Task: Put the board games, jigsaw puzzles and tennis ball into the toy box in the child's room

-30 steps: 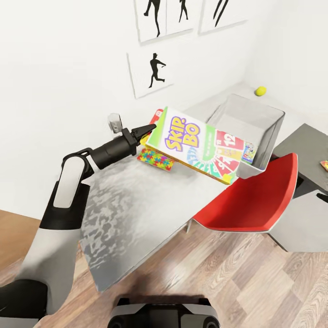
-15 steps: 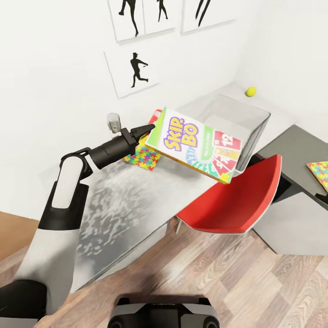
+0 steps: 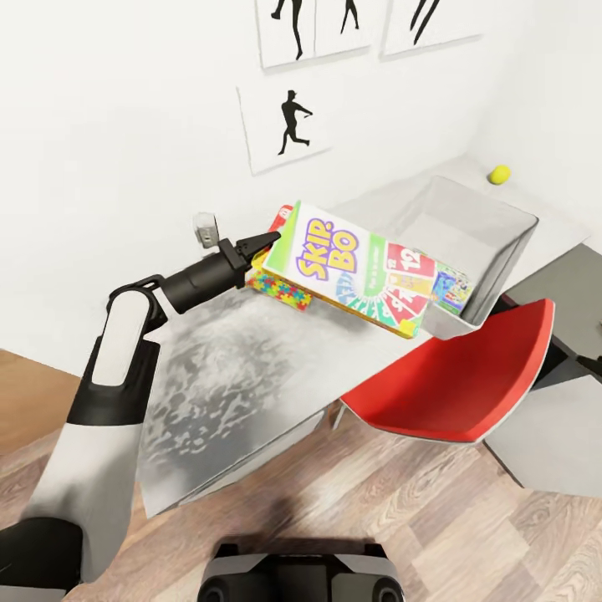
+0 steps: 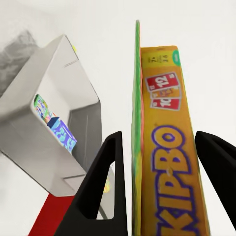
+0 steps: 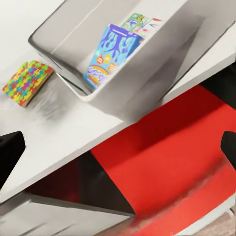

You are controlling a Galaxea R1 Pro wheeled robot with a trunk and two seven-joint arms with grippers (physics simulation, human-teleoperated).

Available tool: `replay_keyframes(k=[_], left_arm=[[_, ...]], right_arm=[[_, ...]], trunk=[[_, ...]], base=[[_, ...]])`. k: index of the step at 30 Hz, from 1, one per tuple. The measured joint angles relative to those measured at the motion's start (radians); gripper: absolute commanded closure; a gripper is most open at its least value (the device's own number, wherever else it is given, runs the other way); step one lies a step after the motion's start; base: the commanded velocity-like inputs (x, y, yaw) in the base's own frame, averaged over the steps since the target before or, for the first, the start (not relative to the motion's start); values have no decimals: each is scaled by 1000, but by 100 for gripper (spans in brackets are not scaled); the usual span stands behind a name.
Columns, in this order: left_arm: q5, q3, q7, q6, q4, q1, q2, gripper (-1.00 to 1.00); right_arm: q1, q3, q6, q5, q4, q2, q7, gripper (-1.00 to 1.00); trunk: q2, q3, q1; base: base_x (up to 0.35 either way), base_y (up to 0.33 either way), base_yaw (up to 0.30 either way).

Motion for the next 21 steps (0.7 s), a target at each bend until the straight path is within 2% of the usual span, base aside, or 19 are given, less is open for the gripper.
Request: replay_keyframes(k=[13, 21], left_arm=[[1, 3, 1, 1, 0, 4, 2, 100], [-10, 3, 3, -17, -27, 14, 2, 100]], right_arm=[[5, 3, 0, 0, -5, 8, 1, -100], [9, 5, 0, 0, -6, 10, 1, -100]], trunk=[[0, -9, 0], [0, -14, 0]], base=[[2, -3, 237], [143, -89, 171]])
